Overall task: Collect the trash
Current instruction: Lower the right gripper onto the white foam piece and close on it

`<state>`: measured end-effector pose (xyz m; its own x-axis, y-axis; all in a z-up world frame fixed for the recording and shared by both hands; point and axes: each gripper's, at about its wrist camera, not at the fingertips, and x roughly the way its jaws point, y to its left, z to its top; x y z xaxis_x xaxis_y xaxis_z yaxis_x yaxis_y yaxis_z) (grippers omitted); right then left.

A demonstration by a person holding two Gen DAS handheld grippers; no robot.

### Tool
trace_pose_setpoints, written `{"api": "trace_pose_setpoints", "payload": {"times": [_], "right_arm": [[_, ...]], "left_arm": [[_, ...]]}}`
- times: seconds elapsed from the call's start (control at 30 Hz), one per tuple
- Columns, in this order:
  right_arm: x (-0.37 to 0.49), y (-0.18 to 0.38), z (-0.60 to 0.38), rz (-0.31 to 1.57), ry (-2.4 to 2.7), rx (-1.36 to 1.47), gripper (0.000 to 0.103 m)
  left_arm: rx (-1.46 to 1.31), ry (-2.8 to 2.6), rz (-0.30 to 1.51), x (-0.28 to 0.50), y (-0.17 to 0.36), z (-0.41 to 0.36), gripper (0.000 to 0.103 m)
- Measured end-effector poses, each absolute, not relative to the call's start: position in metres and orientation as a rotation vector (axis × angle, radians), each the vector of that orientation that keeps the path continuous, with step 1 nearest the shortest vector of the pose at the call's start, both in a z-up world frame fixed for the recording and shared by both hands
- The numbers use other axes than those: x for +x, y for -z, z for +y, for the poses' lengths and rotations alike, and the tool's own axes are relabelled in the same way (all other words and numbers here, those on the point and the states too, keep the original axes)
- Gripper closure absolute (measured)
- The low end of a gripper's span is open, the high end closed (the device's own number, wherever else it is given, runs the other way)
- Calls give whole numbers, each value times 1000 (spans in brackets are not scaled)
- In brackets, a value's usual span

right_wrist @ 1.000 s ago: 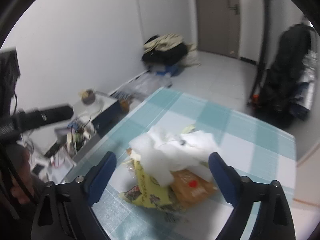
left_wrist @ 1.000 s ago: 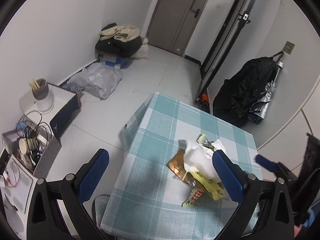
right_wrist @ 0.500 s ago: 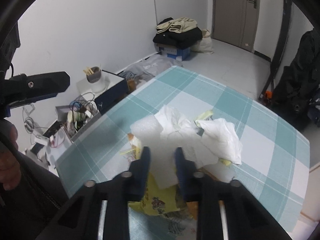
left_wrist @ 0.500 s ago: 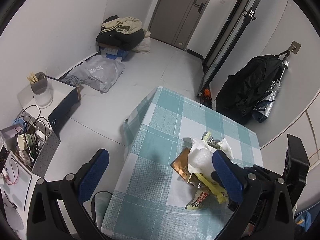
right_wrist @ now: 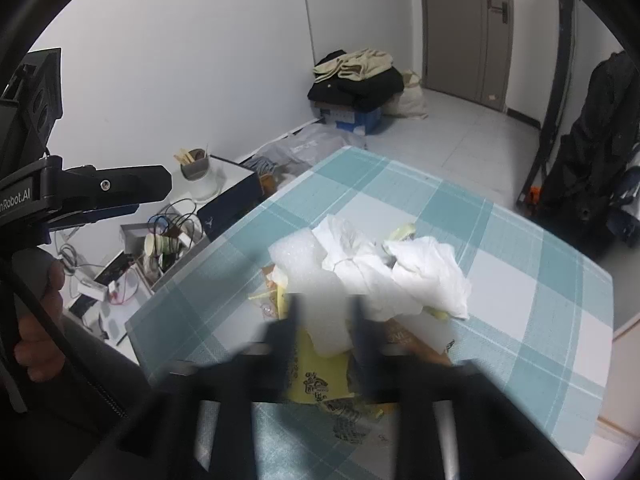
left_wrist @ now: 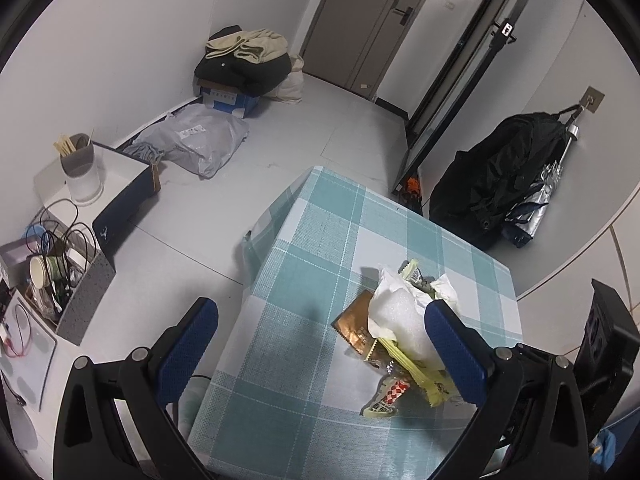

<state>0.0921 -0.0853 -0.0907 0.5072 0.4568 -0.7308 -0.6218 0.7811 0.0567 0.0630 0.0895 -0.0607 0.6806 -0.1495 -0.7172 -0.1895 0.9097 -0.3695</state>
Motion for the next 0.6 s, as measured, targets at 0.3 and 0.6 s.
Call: {"api": "trace_pose_setpoints", "payload": {"times": [0.3, 0.6], "right_arm": [[102, 107, -66, 865, -647, -278, 46], [102, 97, -86, 859, -668, -175, 70]], "left_arm": [[-436, -50, 823, 63, 63, 89, 1], [-433, -47, 828, 65, 65, 89, 1]]}}
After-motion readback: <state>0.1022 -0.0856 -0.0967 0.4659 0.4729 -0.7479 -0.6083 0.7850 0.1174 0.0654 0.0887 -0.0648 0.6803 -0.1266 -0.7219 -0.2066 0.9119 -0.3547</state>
